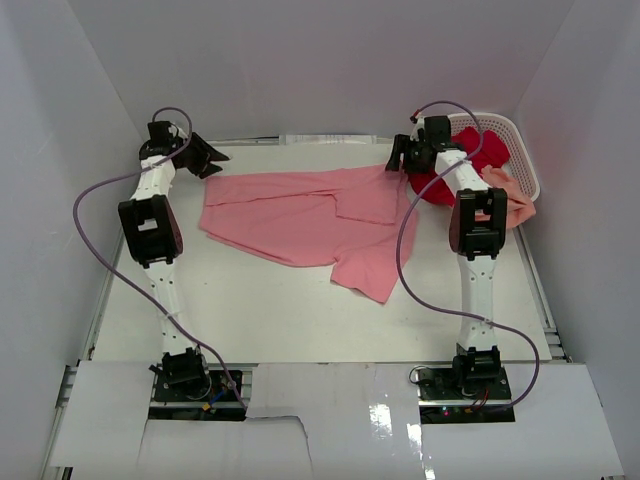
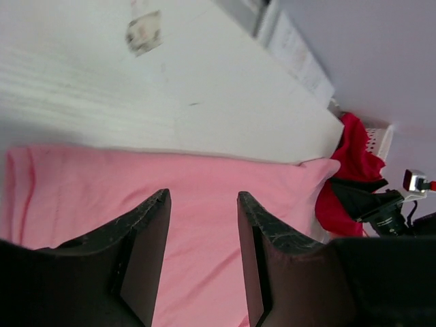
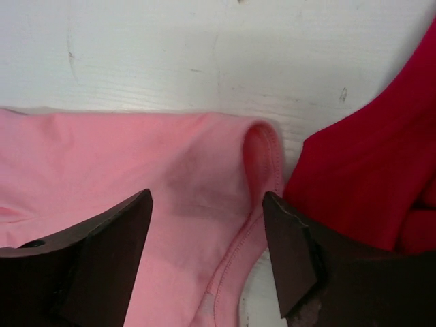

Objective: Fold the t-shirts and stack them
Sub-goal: Fold the flattened tshirt in 1/3 of the way, then grap the side of the flattened tshirt closest away from the robot with both arms

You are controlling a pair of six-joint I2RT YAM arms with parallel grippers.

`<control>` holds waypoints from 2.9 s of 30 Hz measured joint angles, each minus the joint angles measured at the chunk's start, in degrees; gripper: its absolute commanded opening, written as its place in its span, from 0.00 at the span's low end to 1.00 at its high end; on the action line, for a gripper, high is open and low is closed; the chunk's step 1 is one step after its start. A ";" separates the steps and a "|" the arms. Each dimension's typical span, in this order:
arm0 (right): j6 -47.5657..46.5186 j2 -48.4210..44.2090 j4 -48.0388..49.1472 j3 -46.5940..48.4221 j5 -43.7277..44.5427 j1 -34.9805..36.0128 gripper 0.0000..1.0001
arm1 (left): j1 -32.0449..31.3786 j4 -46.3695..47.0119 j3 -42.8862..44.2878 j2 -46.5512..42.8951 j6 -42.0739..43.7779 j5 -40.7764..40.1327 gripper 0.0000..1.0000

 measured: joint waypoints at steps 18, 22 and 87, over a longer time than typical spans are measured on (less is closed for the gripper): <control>-2.84 -25.22 1.99 -12.26 -12.44 4.57 0.79 | 3.02 -0.07 -38.97 -45.20 5.11 -11.02 0.76; -3.45 -24.41 0.09 -14.93 -13.73 11.23 0.77 | 3.06 0.35 -53.86 -54.60 6.25 -14.10 0.90; 16.90 2.95 17.29 -9.79 -24.39 30.14 0.08 | 4.39 21.27 -71.14 -42.64 -4.52 -18.99 0.36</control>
